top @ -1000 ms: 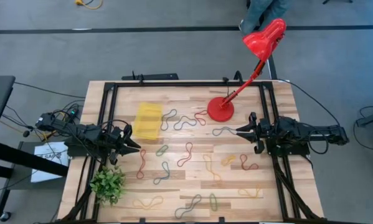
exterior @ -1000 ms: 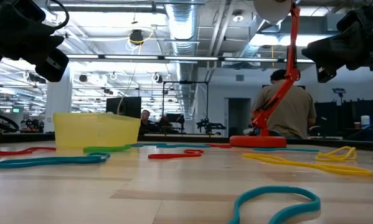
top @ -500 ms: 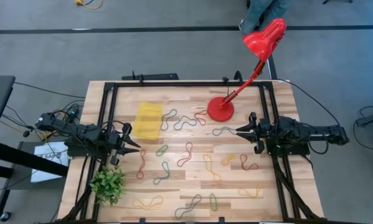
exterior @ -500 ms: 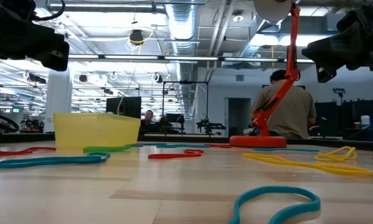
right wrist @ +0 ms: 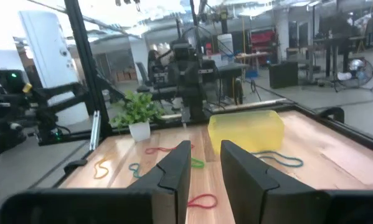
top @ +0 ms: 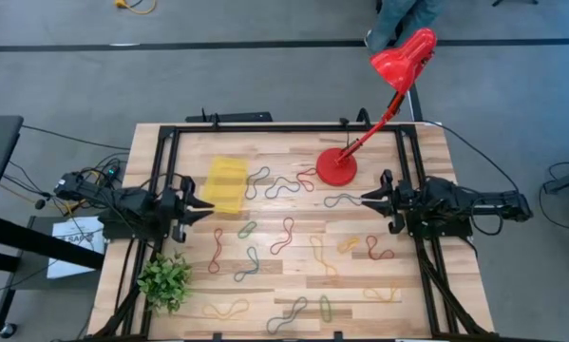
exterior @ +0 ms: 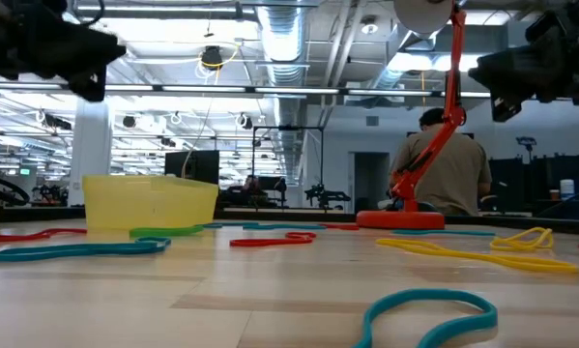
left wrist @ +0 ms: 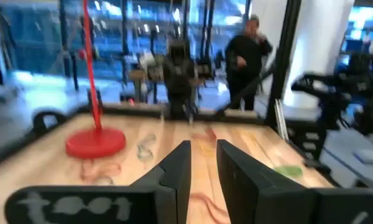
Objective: Pick and place items into bin
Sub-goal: Put the yellow rubber band into the yellow bin
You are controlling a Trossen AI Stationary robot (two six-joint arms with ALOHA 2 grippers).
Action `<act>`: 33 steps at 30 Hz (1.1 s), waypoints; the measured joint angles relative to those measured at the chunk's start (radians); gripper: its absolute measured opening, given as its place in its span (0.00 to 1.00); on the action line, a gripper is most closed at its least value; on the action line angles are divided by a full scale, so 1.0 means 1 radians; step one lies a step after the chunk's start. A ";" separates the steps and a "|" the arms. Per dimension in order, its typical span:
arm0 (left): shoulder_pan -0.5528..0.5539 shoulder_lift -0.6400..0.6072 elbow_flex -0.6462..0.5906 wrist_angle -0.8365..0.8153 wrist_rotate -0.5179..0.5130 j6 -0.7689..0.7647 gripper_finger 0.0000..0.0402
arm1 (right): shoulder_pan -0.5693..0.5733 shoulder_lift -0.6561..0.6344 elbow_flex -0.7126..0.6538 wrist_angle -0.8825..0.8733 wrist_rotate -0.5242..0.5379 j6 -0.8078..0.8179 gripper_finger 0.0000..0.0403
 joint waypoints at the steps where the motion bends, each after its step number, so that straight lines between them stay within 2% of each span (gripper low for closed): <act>1: 0.000 0.001 0.000 -0.010 0.013 -0.013 0.17 | 0.000 0.000 0.019 -0.005 0.000 -0.002 0.21; 6: 0.000 0.005 0.000 -0.002 0.030 -0.127 0.17 | -0.008 0.012 0.135 -0.091 0.000 -0.002 0.21; 12: -0.009 0.045 -0.021 0.037 0.061 -0.235 0.17 | -0.013 0.182 0.266 -0.205 -0.002 0.061 0.21; 17: -0.019 0.097 -0.032 0.170 0.061 -0.185 0.17 | -0.011 0.400 0.316 -0.211 -0.015 0.100 0.21; 21: -0.019 0.132 0.002 0.169 0.068 -0.144 0.17 | -0.011 0.553 0.319 -0.200 -0.110 0.159 0.21; 24: -0.019 0.164 0.037 0.160 0.069 -0.129 0.17 | -0.010 0.679 0.322 -0.196 -0.172 0.266 0.21; 29: -0.019 0.257 0.143 0.107 0.071 -0.074 0.17 | -0.009 0.812 0.322 -0.188 -0.168 0.389 0.21; 33: -0.019 0.389 0.252 0.049 0.072 -0.032 0.17 | 0.028 0.879 0.322 -0.189 -0.164 0.455 0.21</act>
